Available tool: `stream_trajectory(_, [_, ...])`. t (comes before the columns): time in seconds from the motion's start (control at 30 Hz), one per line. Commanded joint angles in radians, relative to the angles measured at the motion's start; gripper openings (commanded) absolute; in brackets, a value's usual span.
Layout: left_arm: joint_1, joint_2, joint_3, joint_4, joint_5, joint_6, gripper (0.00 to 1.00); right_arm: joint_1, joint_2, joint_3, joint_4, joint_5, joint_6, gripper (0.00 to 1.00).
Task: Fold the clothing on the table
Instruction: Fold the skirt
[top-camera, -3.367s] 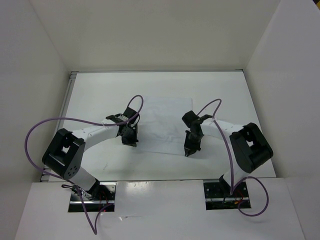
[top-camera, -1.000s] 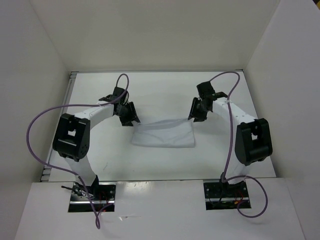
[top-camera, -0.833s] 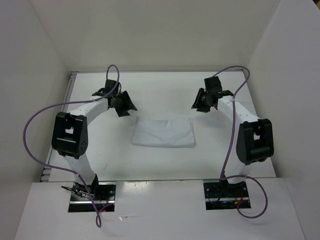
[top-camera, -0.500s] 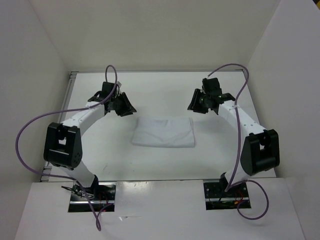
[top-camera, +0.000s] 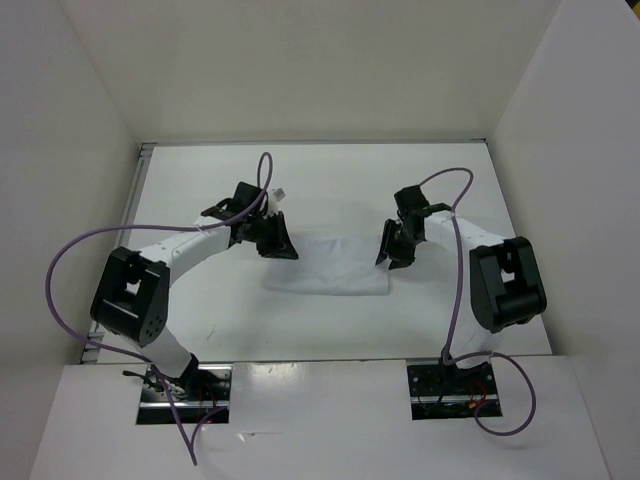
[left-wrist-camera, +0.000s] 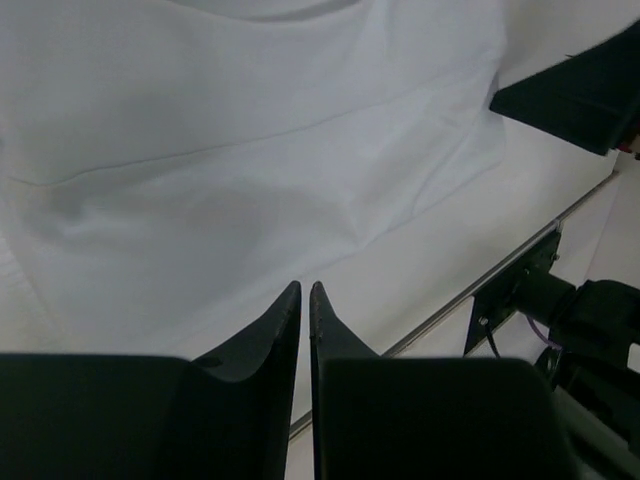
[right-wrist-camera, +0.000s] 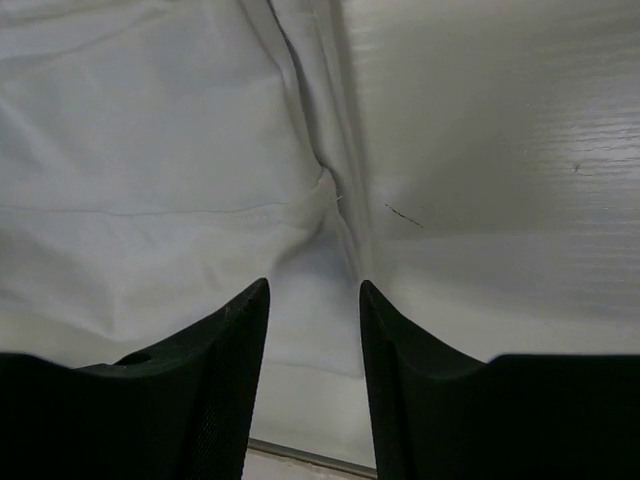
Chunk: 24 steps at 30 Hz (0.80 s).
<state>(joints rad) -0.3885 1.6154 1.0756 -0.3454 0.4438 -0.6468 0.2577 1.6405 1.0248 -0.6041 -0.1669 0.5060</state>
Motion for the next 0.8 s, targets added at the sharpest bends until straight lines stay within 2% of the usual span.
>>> stream_trajectory(0.0, [-0.049,0.017,0.056,-0.003,0.041,0.044,0.13,0.002,0.025,-0.035,0.021,-0.055,0.02,0.47])
stream_trajectory(0.17, [-0.144,0.052,0.112,-0.066,0.03,0.11,0.13,0.002,0.076,-0.066,0.033,-0.056,0.02,0.47])
stream_trajectory(0.27, [-0.174,0.061,0.112,-0.066,0.041,0.11,0.13,0.002,0.096,-0.094,0.073,-0.101,0.031,0.42])
stream_trajectory(0.37, [-0.202,0.081,0.121,-0.053,0.041,0.11,0.13,0.002,0.119,-0.123,0.127,-0.17,0.042,0.29])
stream_trajectory(0.4, [-0.217,0.081,0.121,-0.053,0.041,0.11,0.13,0.002,0.119,-0.123,0.139,-0.198,0.051,0.15])
stream_trajectory(0.5, [-0.24,0.123,0.121,-0.053,0.041,0.124,0.13,0.002,0.11,-0.134,0.159,-0.198,0.06,0.0])
stream_trajectory(0.77, [-0.27,0.259,0.148,-0.053,-0.013,0.144,0.11,0.002,0.087,-0.124,0.139,-0.164,0.06,0.0])
